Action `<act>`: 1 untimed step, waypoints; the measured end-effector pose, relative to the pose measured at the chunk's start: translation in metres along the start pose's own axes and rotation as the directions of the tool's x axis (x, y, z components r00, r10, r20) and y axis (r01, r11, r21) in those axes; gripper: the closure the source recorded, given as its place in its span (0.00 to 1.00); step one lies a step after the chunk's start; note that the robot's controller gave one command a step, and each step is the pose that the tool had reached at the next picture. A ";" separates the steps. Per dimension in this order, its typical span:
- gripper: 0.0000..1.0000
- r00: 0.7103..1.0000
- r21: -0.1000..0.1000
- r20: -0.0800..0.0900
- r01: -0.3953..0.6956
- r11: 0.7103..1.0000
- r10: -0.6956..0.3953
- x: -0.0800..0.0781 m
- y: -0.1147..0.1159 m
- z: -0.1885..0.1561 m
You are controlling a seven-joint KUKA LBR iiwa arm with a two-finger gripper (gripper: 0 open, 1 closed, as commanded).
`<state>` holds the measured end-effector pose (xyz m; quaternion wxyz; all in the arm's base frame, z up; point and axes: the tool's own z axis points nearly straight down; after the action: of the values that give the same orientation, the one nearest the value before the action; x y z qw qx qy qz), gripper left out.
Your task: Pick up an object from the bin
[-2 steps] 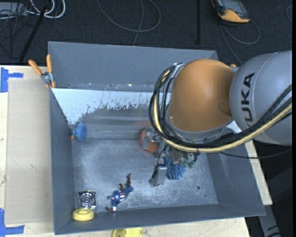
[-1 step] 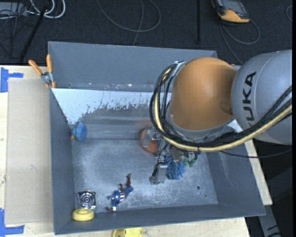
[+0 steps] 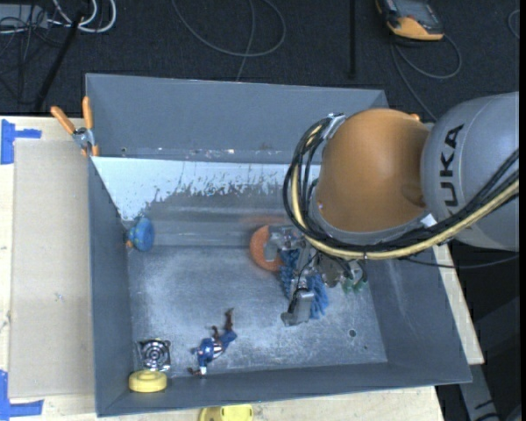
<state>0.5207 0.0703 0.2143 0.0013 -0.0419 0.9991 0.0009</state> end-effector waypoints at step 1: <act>0.00 1.000 0.002 -0.003 -0.007 1.000 0.007 -0.012 -0.032 0.032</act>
Offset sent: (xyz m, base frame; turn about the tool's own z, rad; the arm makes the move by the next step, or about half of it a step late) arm -0.0131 -0.0945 -0.0557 -0.1339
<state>0.5357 0.0397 0.1821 0.0000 -0.0387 0.9993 -0.0002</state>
